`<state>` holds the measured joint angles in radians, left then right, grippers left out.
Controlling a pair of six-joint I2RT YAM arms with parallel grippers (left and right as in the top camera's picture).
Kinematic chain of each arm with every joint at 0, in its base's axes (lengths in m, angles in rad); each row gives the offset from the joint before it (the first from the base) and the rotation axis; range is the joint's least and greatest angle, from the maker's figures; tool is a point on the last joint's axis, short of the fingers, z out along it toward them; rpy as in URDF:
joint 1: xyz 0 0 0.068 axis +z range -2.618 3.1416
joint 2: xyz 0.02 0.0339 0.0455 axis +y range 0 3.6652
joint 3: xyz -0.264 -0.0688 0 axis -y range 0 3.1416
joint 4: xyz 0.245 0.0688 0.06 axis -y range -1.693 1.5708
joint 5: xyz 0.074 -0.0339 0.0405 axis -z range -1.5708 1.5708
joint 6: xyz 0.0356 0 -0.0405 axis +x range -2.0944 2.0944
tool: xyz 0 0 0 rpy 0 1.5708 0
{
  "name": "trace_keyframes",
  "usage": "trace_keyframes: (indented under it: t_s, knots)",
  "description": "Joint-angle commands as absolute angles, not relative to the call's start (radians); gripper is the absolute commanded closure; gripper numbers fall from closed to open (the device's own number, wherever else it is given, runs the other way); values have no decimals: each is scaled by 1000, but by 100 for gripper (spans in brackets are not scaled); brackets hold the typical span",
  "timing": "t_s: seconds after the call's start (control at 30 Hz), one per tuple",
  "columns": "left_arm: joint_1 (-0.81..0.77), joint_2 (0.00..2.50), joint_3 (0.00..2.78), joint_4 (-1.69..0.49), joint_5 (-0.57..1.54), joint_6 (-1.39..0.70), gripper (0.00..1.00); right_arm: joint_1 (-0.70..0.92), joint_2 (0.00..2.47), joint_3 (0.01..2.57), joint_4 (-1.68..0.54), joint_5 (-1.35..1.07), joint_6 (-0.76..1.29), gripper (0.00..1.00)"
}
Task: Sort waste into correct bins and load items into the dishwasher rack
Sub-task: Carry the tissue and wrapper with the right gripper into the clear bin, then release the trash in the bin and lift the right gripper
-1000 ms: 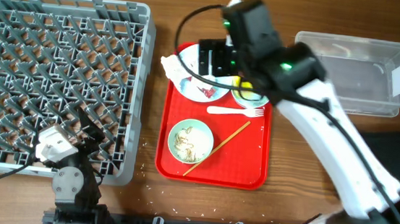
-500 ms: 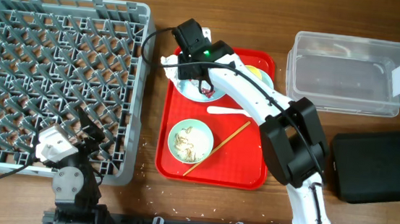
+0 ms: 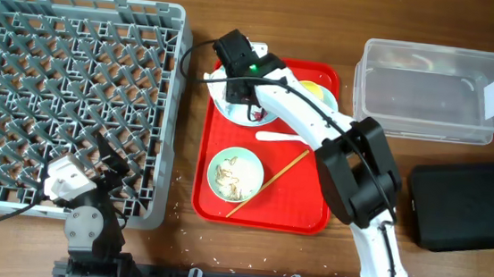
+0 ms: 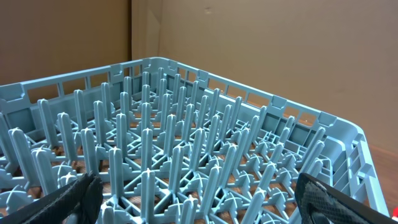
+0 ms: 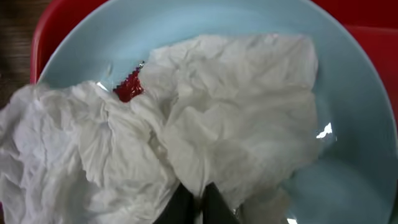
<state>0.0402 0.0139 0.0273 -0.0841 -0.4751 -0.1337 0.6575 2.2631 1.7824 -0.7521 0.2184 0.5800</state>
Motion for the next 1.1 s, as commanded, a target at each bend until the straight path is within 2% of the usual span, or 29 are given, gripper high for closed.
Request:
trace_keyframes:
  t_s: [0.0, 0.37, 0.73, 0.83, 0.87, 0.9, 0.93, 0.97, 1.07]
  knots:
    - [42, 9, 27, -91, -492, -136, 0, 647, 2249, 1783, -768, 209, 586, 96]
    - [42, 9, 27, -91, -492, -136, 0, 480, 1839, 1835, -844, 141, 550, 96]
    - [42, 9, 27, -91, -492, -136, 0, -69, 1776, 1826, -956, 95, 541, 96]
    - [42, 9, 27, -91, -492, -136, 0, -143, 1777, 1765, -970, 95, 538, 95]
    - [42, 9, 27, -91, -492, -136, 0, -146, 1777, 1716, -939, 95, 514, 73]
    - [42, 9, 27, -91, -492, -136, 0, -144, 1778, 1687, -920, 95, 490, 44]
    - [42, 9, 27, -91, -492, -136, 0, -144, 1779, 1656, -900, 95, 458, 9]
    - [42, 9, 27, -91, -492, -136, 0, -144, 1779, 1637, -892, 94, 435, 1]
    - [42, 9, 27, -91, -492, -136, 0, -143, 1767, 1636, -894, -46, 293, 0]
